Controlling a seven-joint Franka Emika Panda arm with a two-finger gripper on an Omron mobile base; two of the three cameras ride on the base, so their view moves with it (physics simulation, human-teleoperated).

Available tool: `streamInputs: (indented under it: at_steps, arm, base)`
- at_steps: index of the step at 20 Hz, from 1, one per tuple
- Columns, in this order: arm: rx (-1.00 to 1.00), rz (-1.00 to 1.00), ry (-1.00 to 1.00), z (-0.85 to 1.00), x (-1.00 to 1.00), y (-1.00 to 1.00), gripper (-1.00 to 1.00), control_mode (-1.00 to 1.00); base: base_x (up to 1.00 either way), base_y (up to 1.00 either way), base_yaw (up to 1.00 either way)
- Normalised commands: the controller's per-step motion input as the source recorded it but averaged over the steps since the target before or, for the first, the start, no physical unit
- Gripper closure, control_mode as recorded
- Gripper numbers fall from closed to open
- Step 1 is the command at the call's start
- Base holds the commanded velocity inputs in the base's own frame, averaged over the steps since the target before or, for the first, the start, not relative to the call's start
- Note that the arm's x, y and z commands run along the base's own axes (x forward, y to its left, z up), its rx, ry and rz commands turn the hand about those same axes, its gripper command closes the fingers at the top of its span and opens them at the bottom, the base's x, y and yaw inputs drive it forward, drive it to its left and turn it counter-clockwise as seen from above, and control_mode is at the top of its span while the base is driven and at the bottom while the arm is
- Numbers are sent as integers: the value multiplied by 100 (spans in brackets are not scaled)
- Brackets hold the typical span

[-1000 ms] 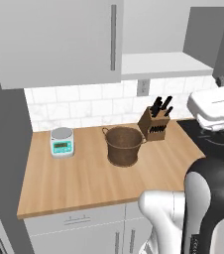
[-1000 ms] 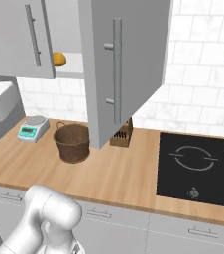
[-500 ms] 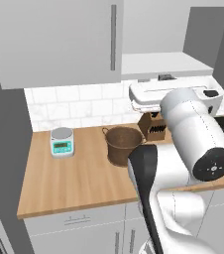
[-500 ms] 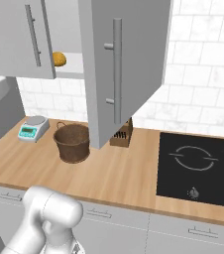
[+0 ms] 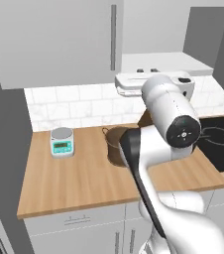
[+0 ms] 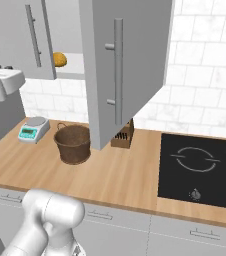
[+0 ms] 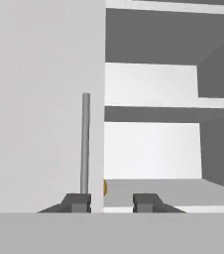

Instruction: Open the cabinet, pick up the bread from the cabinet and place it in the basket. Then move the basket to the dining counter.

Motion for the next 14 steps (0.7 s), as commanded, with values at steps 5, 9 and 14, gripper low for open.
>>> streamInputs:
  at_steps: [5, 9, 14]
  arm:
    - [0, 0, 2, 0, 43, 1, -100, -100]
    - [0, 0, 2, 0, 42, 5, -100, -100]
    - [0, 0, 0, 0, 47, 29, -100, -100]
  base:
    - [0, 0, 0]
    - [0, 0, 0]
    - [0, 0, 0]
